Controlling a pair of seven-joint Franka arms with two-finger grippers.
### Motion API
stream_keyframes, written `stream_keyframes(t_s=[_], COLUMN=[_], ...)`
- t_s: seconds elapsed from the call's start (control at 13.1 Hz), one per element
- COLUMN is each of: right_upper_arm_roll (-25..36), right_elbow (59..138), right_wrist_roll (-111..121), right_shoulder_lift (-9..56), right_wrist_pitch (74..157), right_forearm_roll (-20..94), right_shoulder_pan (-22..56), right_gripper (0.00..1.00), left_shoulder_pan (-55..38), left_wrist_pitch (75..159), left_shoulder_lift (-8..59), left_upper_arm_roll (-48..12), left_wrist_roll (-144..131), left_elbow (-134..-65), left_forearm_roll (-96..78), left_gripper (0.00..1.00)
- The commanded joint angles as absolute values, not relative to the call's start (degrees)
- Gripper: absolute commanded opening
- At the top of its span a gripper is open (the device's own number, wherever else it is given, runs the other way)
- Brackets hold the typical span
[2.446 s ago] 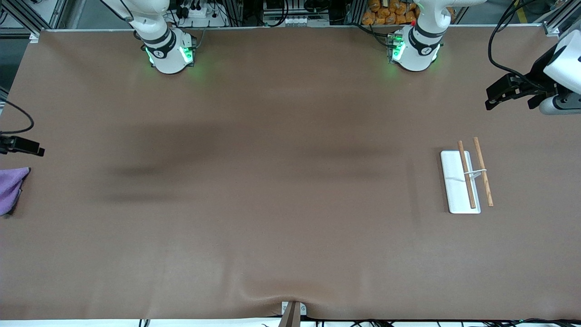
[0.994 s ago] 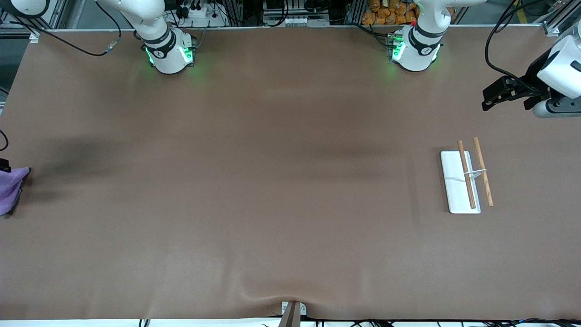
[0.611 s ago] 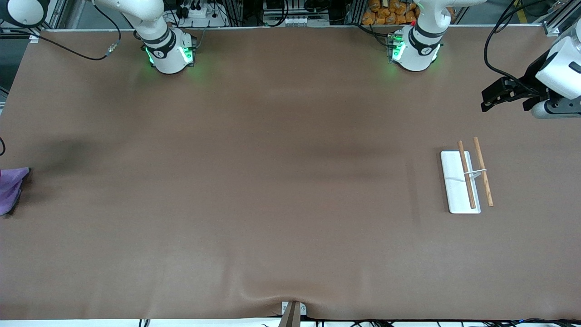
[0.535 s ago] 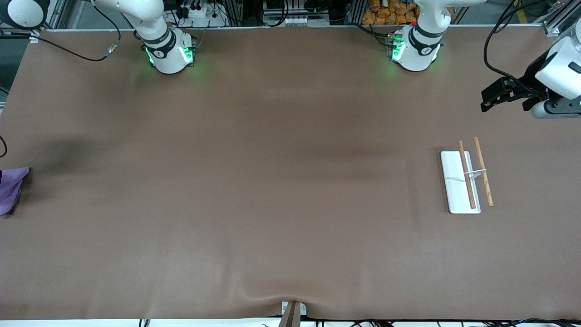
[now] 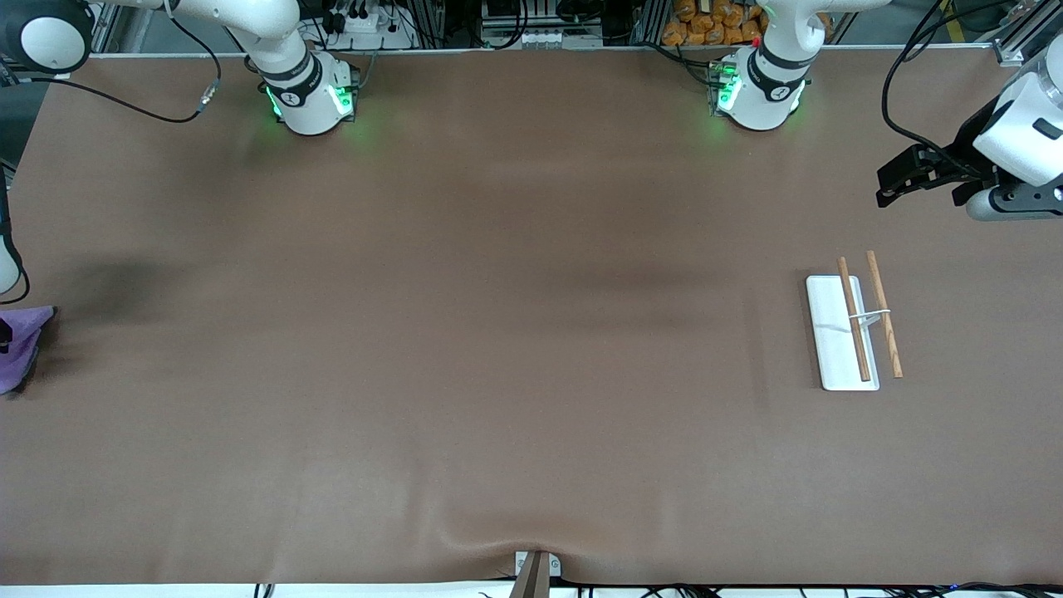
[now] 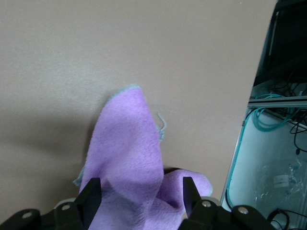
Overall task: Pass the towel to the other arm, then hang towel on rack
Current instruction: 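Close the right gripper on the lavender towel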
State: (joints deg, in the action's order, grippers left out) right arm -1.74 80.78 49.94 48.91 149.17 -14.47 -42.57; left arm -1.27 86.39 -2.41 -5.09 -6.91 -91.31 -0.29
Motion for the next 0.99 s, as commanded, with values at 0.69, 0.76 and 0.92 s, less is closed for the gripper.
stream_keyframes(t_s=[0.69, 0.76, 0.92], right_upper_arm_roll=[-2.81, -2.81, -2.99], right_elbow=[79.10, 79.01, 78.40], right_wrist_roll=[50.27, 50.27, 50.19], right_shoulder_lift=[50.10, 49.66, 48.52], right_wrist_pitch=[150.03, 149.42, 143.57], right_forearm_roll=[-15.03, -15.12, -15.20], right_shoulder_pan=[-44.21, -44.03, -43.42], right_gripper=[0.00, 0.00, 0.00], left_shoulder_pan=[-1.05, -1.05, -1.14], left_wrist_pitch=[87.01, 87.01, 87.01], left_shoulder_lift=[-2.99, -3.08, -3.16], left_upper_arm_roll=[-5.19, -5.19, -5.19], left_wrist_roll=[-6.15, -6.15, -6.15], left_elbow=[-92.28, -92.72, -92.72], left_forearm_roll=[-1.32, -1.32, -1.32], left_gripper=[1.00, 1.00, 1.00])
